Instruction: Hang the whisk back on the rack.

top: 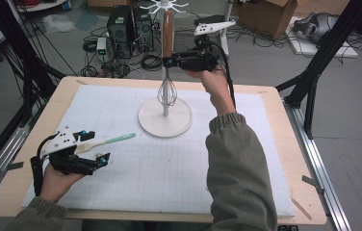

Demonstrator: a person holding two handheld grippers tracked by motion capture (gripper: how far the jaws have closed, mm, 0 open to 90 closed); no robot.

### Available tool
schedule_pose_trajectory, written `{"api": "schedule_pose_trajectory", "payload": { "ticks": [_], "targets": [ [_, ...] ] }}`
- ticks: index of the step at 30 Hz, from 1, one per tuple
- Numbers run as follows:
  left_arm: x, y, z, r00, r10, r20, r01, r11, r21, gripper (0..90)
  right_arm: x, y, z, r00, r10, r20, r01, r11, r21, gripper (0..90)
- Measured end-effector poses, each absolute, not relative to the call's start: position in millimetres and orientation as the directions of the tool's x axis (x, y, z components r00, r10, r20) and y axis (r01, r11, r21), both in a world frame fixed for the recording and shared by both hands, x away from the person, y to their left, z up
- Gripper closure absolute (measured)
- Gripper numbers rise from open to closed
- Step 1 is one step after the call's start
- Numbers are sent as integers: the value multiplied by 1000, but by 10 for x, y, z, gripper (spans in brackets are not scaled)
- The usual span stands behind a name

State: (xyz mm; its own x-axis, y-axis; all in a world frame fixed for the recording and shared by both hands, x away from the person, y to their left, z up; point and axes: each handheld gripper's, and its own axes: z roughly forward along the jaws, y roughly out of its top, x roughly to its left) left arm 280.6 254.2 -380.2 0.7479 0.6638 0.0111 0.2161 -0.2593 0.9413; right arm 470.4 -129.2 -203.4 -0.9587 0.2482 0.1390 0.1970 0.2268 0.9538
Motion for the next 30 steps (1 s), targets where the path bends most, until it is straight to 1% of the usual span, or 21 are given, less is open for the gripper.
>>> {"api": "schedule_pose_trajectory", "payload": {
  "ticks": [8, 17, 25, 30],
  "targets": [
    [2801, 2536, -3799, 752, 659, 14, 212, -261, 942, 62, 4764, -1302, -2044, -959, 242, 149, 202, 213, 956, 737],
    [2799, 2545, -3795, 754, 657, 14, 209, -261, 943, 62, 4821, -1213, -2109, -958, 229, 172, 220, 206, 953, 737],
    [2795, 2558, -3788, 752, 659, 19, 204, -260, 944, 63, 4814, -1155, -2119, -949, 265, 167, 227, 213, 950, 736],
    [2789, 2566, -3785, 749, 662, 19, 206, -259, 944, 63, 4792, -1173, -2096, -945, 297, 141, 213, 229, 950, 730]
  ]
}}
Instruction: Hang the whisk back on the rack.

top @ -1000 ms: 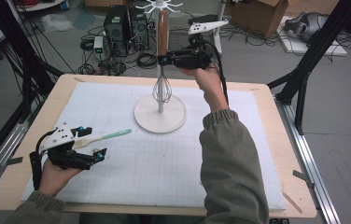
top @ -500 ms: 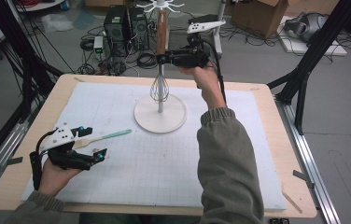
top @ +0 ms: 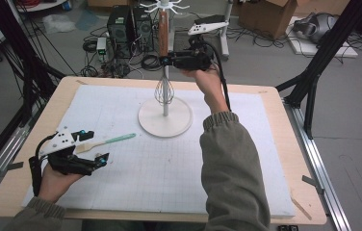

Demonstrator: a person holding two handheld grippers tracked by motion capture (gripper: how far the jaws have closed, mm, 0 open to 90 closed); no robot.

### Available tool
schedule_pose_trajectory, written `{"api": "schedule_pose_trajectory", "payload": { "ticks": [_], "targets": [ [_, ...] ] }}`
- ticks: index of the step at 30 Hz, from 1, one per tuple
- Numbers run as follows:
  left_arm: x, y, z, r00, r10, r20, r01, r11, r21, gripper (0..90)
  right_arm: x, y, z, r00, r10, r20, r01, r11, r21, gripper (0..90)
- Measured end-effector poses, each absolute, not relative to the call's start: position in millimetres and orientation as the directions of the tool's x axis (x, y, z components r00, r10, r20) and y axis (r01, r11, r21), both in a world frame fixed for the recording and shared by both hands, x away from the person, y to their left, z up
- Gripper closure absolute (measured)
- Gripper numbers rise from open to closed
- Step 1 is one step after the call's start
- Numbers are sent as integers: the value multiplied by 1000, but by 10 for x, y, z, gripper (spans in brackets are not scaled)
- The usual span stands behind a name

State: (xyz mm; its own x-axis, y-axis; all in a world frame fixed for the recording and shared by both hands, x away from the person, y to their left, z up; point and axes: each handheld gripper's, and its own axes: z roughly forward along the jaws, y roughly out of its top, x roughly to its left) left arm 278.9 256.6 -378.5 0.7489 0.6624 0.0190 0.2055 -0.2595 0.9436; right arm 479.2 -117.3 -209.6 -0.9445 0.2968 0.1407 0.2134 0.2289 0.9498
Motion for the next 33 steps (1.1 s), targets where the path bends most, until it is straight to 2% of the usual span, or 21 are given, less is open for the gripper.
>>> {"api": "schedule_pose_trajectory", "payload": {
  "ticks": [15, 22, 30, 33],
  "targets": [
    [2799, 2666, -3785, 730, 683, 18, 213, -252, 944, 62, 4677, -1357, -1964, -932, 349, 101, 189, 229, 955, 678],
    [2808, 2668, -3787, 728, 685, 20, 215, -256, 943, 62, 4583, -1446, -1854, -927, 363, 97, 186, 219, 958, 610],
    [2841, 2653, -3787, 730, 683, 20, 216, -258, 942, 63, 4512, -1454, -1777, -907, 402, 128, 221, 194, 956, 405],
    [2847, 2646, -3792, 730, 683, 21, 218, -262, 940, 62, 4495, -1456, -1759, -902, 411, 133, 222, 177, 959, 369]
  ]
}}
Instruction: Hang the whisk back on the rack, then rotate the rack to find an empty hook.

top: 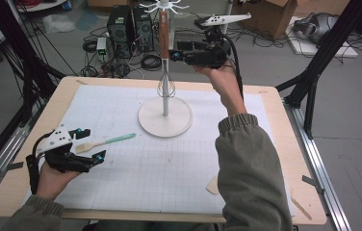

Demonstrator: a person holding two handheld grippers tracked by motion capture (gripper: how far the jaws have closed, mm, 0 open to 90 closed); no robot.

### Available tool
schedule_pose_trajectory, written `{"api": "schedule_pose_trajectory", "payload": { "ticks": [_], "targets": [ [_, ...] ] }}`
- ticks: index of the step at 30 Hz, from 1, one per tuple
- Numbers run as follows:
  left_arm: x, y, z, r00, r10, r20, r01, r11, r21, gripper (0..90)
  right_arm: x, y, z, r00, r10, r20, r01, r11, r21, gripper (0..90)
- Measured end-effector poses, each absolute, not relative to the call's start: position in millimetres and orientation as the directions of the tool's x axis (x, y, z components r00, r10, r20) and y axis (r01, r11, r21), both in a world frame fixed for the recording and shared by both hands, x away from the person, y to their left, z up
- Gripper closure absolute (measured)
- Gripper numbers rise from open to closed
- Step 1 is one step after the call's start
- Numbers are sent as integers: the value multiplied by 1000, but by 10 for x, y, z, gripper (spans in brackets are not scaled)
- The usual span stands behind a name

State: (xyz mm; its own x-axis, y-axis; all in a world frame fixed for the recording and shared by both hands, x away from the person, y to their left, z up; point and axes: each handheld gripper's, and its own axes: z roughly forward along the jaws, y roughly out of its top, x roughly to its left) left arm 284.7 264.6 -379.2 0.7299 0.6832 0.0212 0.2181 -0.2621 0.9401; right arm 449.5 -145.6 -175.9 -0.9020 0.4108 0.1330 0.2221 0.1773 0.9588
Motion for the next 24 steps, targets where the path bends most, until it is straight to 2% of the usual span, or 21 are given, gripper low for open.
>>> {"api": "schedule_pose_trajectory", "payload": {
  "ticks": [10, 14, 19, 24],
  "targets": [
    [2846, 2627, -3782, 733, 679, 21, 215, -261, 941, 63, 4424, -1502, -1687, -902, 414, 123, 208, 169, 963, 382],
    [2845, 2628, -3781, 735, 677, 24, 214, -266, 940, 63, 4411, -1510, -1672, -907, 405, 114, 199, 175, 964, 445],
    [2847, 2626, -3768, 737, 675, 28, 206, -265, 942, 62, 4403, -1510, -1640, -927, 361, 105, 180, 180, 967, 617],
    [2846, 2643, -3770, 737, 676, 22, 209, -259, 943, 63, 4405, -1514, -1574, -930, 355, 92, 166, 184, 969, 639]
  ]
}}
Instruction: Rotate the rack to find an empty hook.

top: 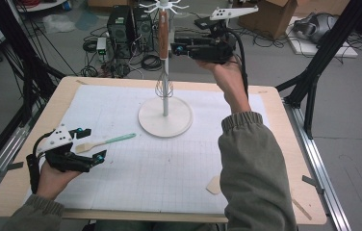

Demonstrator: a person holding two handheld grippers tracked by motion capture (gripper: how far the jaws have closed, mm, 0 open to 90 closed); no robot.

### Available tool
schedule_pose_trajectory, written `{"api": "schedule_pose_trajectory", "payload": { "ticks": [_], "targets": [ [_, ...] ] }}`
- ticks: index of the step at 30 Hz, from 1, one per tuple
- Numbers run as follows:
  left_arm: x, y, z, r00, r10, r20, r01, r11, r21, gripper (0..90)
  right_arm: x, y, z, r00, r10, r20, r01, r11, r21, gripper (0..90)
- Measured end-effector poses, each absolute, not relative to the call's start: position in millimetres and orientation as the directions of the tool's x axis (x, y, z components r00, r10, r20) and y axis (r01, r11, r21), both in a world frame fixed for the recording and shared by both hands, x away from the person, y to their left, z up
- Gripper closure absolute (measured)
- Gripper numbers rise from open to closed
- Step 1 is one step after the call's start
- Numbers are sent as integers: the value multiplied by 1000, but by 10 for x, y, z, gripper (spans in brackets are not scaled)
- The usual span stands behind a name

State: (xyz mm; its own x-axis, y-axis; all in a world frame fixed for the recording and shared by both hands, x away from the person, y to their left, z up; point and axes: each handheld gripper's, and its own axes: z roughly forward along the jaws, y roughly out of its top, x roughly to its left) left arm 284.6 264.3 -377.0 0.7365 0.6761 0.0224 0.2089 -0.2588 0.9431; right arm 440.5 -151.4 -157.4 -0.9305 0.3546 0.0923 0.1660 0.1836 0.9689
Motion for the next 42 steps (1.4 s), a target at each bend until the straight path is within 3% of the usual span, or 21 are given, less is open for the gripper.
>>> {"api": "schedule_pose_trajectory", "payload": {
  "ticks": [9, 21, 42],
  "targets": [
    [2816, 2672, -3747, 730, 683, 29, 202, -255, 946, 63, 4407, -1478, -1531, -933, 350, 81, 157, 196, 968, 650],
    [2820, 2660, -3750, 733, 679, 30, 202, -259, 945, 63, 4458, -1545, -1433, -944, 329, 36, 112, 215, 970, 891],
    [2828, 2663, -3756, 733, 679, 26, 205, -258, 944, 63, 4695, -1684, -1270, -928, 371, 41, 111, 168, 980, 894]
  ]
}}
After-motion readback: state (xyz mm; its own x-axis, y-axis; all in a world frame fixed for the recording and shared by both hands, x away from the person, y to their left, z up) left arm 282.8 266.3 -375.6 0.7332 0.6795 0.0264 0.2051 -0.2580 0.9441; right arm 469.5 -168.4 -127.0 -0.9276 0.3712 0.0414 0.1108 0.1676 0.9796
